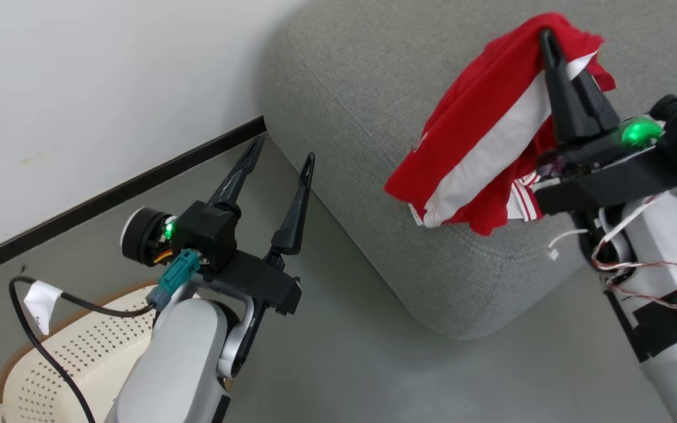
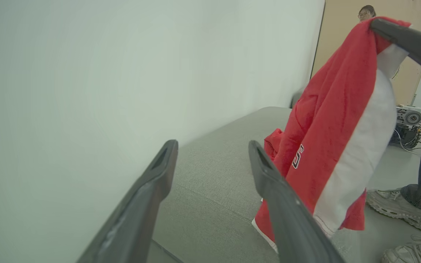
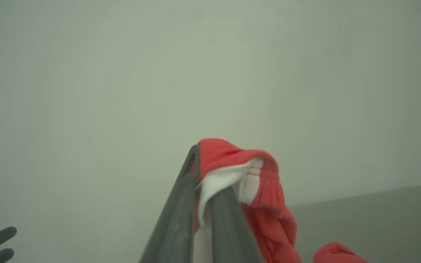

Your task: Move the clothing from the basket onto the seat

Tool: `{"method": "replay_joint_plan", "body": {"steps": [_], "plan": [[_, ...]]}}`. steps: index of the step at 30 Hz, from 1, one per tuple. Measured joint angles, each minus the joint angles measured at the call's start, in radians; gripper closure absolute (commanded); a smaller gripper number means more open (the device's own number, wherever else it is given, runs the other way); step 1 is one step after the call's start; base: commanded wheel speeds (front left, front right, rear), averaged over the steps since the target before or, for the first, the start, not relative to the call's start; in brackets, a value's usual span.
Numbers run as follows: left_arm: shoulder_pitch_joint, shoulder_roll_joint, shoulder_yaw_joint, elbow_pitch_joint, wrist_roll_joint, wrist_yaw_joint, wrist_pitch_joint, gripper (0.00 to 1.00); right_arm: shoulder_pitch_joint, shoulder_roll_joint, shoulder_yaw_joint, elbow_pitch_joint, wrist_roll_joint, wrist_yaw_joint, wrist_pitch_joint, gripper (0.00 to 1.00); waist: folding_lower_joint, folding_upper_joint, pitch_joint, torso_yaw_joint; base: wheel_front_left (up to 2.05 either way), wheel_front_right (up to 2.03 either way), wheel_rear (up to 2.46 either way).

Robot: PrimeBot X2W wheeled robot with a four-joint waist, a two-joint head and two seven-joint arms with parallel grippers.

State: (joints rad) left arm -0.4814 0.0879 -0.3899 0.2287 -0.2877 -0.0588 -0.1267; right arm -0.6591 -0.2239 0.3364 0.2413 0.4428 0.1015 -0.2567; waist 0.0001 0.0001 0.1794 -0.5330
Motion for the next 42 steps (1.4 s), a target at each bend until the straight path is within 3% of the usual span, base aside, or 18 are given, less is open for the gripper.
{"method": "replay_joint_plan", "body": {"steps": [13, 26, 42], "plan": [[0.004, 0.021, -0.008, -0.030, 0.008, 0.006, 0.012, 0.00, -0.136, -0.096, -0.108, 0.152, 0.014, 0.006, 0.000, 1.00, 0.0000, 0.0000, 0.053, 0.008, 0.00, 0.00, 0.00], [0.003, 0.042, -0.021, -0.053, 0.027, 0.005, 0.049, 0.00, -0.218, -0.138, -0.183, 0.291, 0.016, 0.005, 0.000, 1.00, 0.0000, 0.0000, 0.128, 0.040, 0.00, 0.00, 0.00], [-0.008, 0.077, -0.029, -0.104, 0.045, 0.001, 0.102, 0.00, -0.299, -0.218, -0.296, 0.405, 0.034, -0.022, 0.000, 1.00, 0.0001, -0.0001, 0.245, 0.078, 0.00, 0.00, 0.00]]}}
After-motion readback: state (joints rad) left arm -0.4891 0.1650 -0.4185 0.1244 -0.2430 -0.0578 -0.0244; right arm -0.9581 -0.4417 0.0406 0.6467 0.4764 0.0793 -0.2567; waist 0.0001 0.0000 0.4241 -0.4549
